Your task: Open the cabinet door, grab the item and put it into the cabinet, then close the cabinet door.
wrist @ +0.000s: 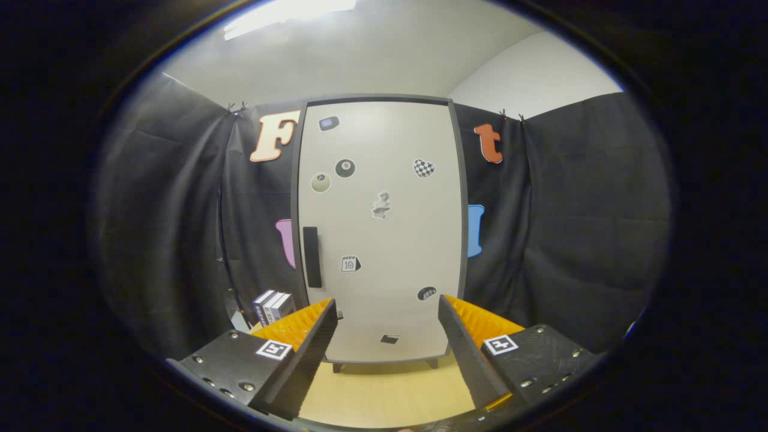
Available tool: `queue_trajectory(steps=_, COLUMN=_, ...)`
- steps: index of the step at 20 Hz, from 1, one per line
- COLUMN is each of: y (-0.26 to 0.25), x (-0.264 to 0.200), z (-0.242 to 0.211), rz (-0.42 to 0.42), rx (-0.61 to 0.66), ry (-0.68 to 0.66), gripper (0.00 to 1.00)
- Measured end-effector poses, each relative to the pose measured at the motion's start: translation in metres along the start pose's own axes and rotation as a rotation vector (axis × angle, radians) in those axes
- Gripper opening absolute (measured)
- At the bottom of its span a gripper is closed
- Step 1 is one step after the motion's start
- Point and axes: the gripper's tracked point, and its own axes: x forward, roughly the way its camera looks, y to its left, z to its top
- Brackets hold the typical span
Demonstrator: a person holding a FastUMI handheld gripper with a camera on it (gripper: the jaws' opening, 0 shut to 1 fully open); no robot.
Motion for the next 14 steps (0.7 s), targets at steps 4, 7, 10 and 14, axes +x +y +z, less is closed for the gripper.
queue_trajectory(steps=4, y=0.0003, x=-0.0018, z=-0.0006, rz=0.003, rx=0.001, ry=0.004, gripper=1.00)
queue_trajectory(steps=7, y=0.0004, x=-0.0025, z=-0.0011, rz=0.005, rx=0.000, ry=0.005, gripper=1.00)
queue_trajectory(steps=10, y=-0.0018, x=-0.0035, z=0.0000, rz=0.001, rx=0.002, ry=0.004, gripper=1.00)
queue_trajectory(steps=14, y=-0.0019, x=-0.0031, z=-0.0003, rz=0.000, rx=0.003, ry=0.004, gripper=1.00)
